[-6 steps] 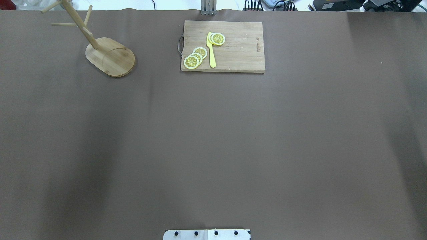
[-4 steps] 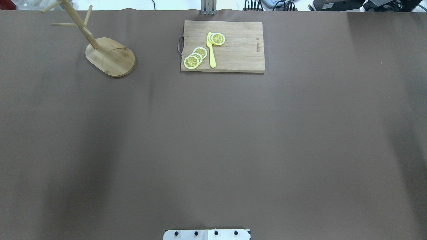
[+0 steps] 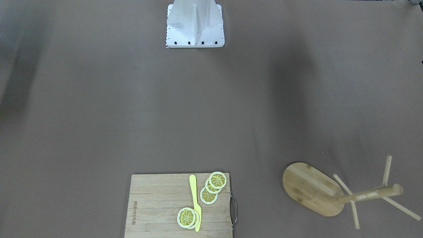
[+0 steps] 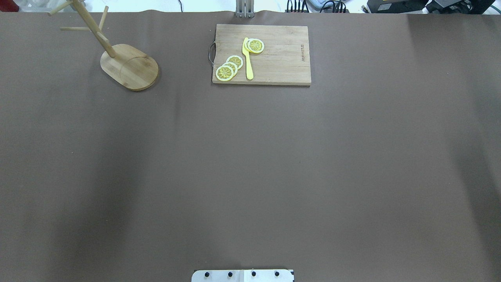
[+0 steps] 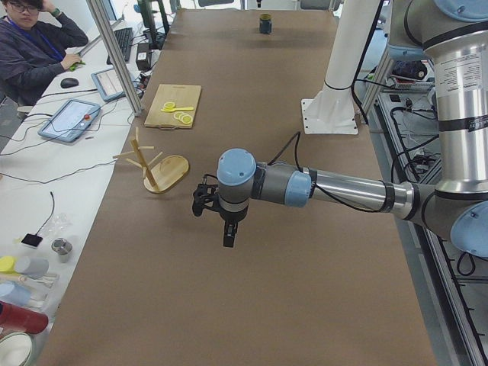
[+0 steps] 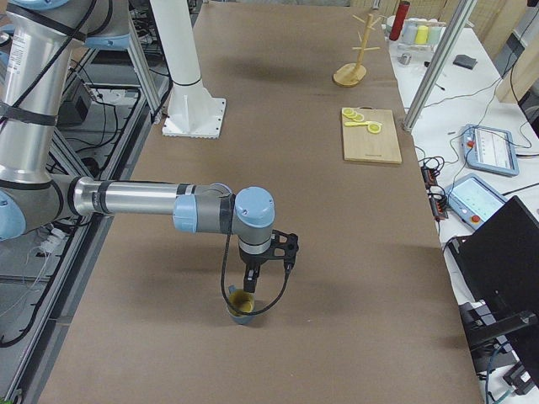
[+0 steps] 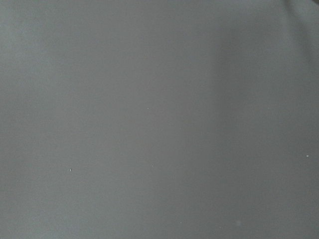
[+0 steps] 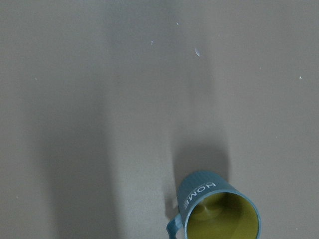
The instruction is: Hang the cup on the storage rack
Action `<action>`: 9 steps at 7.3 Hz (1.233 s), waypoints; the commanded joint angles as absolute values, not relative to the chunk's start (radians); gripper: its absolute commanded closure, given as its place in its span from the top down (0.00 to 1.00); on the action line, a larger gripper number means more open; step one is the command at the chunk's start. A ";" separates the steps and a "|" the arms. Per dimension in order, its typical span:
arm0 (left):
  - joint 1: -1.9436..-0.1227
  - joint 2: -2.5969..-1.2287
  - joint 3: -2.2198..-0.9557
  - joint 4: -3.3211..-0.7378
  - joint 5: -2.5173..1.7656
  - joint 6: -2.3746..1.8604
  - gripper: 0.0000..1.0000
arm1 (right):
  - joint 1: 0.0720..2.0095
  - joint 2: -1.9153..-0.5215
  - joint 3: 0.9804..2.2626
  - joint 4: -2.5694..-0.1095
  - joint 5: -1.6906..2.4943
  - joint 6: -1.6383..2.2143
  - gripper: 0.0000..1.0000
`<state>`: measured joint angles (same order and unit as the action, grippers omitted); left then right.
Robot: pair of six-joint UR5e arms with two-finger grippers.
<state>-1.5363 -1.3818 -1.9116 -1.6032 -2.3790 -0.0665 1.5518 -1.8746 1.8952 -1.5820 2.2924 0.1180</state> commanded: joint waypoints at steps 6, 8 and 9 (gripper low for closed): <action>-1.536 -1.549 -1.822 -1.740 -2.427 -0.078 0.99 | 1.578 -1.830 1.953 -1.537 2.301 0.101 1.00; -1.537 -1.511 -1.822 -1.872 -2.427 -0.026 0.99 | 1.578 -1.922 1.934 -1.407 2.312 0.107 1.00; -1.536 -1.484 -1.818 -1.937 -2.427 -0.066 0.99 | 1.583 -1.965 1.890 -1.308 2.315 0.107 1.00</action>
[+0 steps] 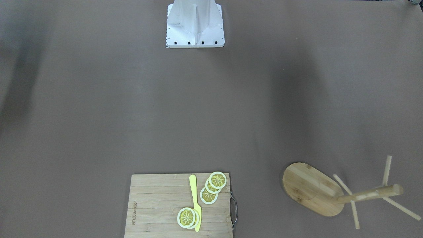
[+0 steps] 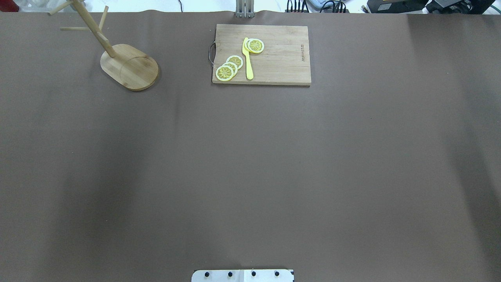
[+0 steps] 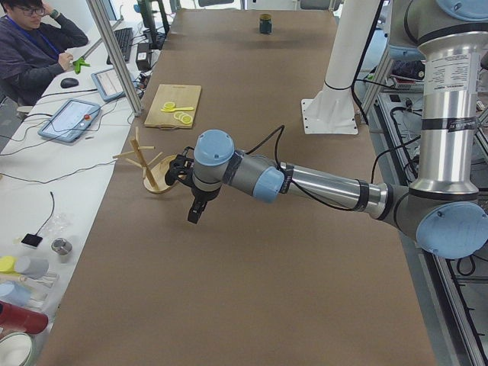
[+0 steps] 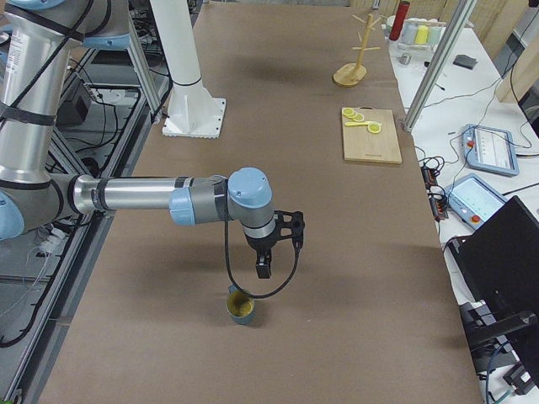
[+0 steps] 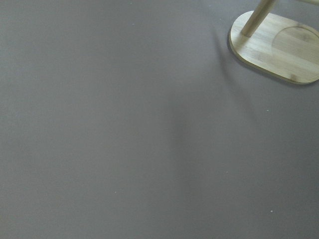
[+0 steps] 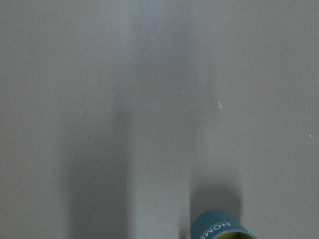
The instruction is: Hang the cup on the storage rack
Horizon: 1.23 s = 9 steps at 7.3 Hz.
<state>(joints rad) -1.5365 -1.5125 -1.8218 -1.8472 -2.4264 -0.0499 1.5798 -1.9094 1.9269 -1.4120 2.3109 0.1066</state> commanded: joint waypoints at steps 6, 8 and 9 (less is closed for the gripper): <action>-1.536 -1.480 -1.802 -1.999 -2.428 -0.098 0.99 | 1.611 -2.020 1.583 -0.930 2.315 0.107 0.97; -1.537 -1.480 -1.799 -2.002 -2.428 -0.091 0.99 | 1.611 -2.010 1.578 -0.930 2.313 0.110 0.94; -1.537 -1.479 -1.795 -2.002 -2.428 -0.091 0.99 | 1.609 -2.005 1.577 -0.933 2.312 0.107 0.95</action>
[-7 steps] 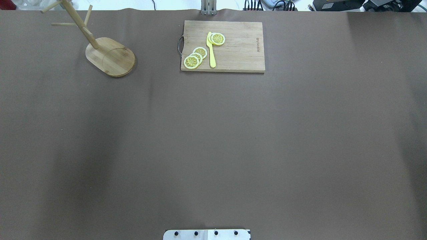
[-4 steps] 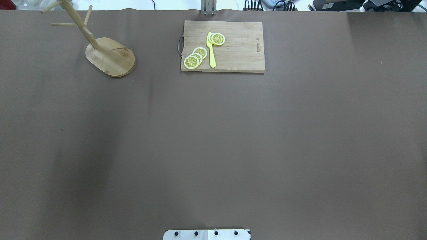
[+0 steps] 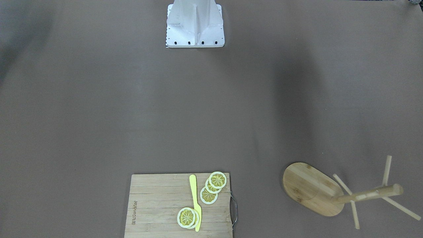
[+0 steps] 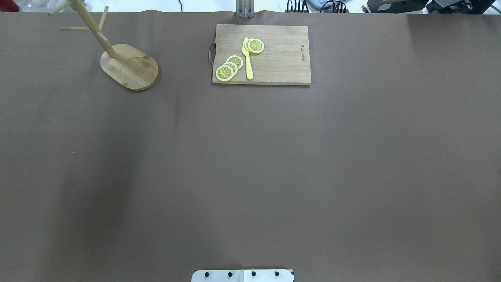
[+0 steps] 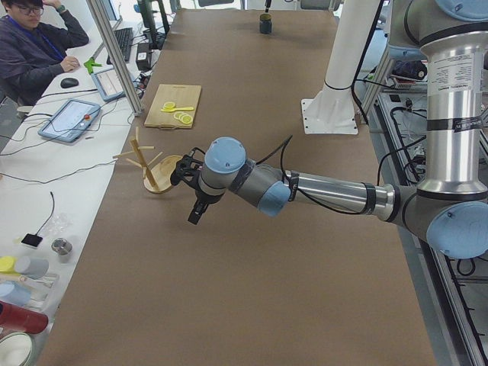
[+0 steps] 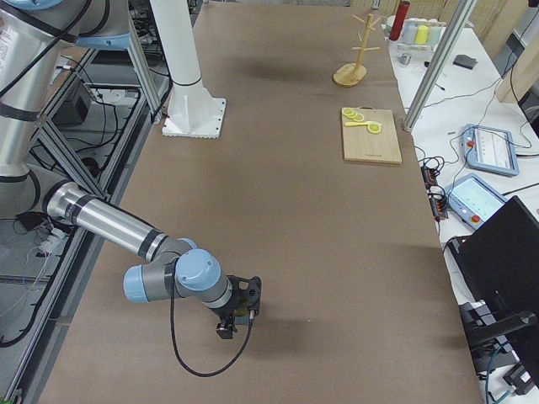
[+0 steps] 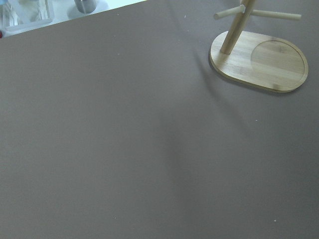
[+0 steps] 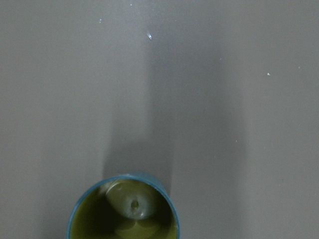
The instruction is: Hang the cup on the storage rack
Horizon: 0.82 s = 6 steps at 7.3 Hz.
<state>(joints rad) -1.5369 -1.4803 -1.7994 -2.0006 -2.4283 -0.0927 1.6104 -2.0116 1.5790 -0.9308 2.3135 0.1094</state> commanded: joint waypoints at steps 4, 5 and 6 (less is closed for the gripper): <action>-1.537 -1.479 -1.796 -2.002 -2.428 -0.089 0.99 | 1.591 -1.980 1.555 -0.936 2.307 0.082 0.95; -1.539 -1.479 -1.798 -2.002 -2.430 -0.089 0.99 | 1.591 -1.986 1.546 -0.934 2.307 0.043 0.96; -1.539 -1.479 -1.798 -2.002 -2.430 -0.089 0.99 | 1.589 -1.985 1.540 -0.934 2.307 0.037 0.95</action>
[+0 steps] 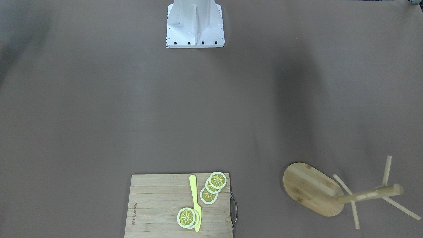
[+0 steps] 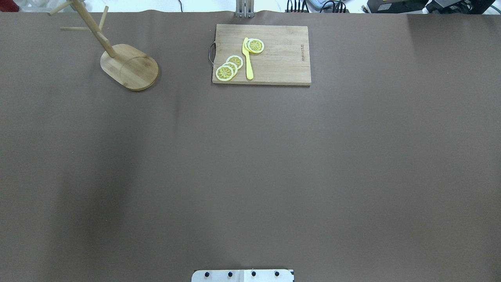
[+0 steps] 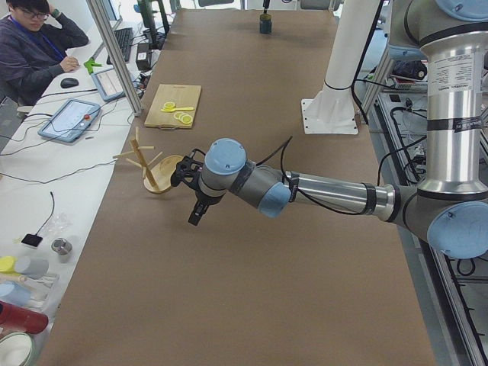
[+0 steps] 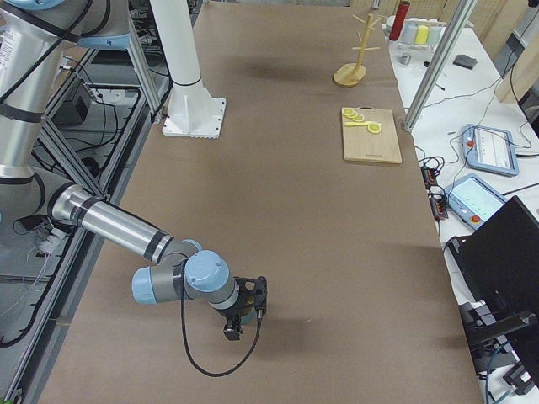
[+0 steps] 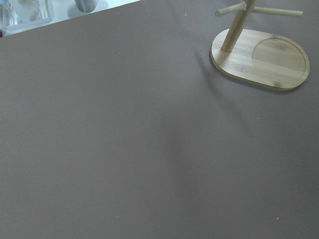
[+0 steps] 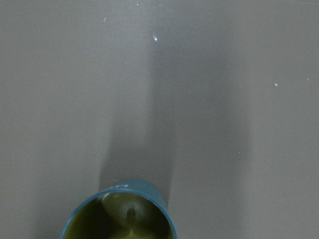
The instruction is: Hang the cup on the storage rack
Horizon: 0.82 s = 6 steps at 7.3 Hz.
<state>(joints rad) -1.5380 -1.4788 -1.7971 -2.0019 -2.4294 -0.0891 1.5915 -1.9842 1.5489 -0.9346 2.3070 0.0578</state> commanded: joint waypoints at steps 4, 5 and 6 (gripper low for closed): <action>-1.539 -1.479 -1.799 -2.003 -2.430 -0.089 0.99 | 1.560 -1.957 1.534 -0.936 2.307 0.041 0.95; -1.539 -1.479 -1.798 -2.003 -2.430 -0.089 0.99 | 1.543 -1.957 1.532 -0.934 2.307 0.038 0.94; -1.539 -1.477 -1.798 -2.003 -2.430 -0.089 0.99 | 1.537 -1.960 1.531 -0.934 2.309 0.029 0.94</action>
<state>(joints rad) -1.5386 -1.4783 -1.7984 -2.0032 -2.4298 -0.0890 1.5490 -1.9589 1.5331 -0.9347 2.3074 0.0376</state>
